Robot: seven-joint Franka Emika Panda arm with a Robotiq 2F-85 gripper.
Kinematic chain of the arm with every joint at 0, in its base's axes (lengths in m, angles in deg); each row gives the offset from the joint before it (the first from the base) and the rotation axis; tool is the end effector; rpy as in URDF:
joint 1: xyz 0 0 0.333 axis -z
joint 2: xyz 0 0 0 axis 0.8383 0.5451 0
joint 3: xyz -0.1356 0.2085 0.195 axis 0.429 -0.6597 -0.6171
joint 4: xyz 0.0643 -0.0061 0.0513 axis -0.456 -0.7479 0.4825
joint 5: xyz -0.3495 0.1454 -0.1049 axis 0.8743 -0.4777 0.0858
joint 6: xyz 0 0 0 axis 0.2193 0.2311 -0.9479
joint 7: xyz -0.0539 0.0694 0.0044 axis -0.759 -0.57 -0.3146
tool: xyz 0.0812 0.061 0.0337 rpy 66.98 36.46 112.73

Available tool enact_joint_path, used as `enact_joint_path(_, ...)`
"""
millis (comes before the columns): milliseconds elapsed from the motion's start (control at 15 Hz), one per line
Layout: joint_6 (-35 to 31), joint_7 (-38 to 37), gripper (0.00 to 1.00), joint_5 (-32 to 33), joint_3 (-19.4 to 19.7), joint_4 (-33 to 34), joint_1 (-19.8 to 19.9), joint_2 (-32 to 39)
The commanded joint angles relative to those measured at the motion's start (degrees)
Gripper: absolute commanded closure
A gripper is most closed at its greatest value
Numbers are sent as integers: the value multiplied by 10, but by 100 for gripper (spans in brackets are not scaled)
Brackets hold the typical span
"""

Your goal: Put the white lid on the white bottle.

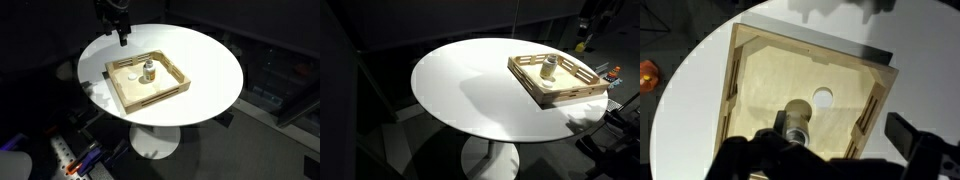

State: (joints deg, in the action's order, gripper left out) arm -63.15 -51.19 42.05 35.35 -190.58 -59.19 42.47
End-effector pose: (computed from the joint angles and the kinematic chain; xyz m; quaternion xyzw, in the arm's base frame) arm 0.4564 0.0379 0.3597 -0.9987 0.0471 0.0206 0.0011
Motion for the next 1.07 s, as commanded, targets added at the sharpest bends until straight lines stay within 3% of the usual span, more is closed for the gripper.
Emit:
enact_joint_path(0,-24,-26,0,-4,2,7,8,39)
enact_joint_path(467,-22,-14,0,-2,7,16,9,46)
enact_joint_path(1000,-109,-34,0,19,8,31,7,130)
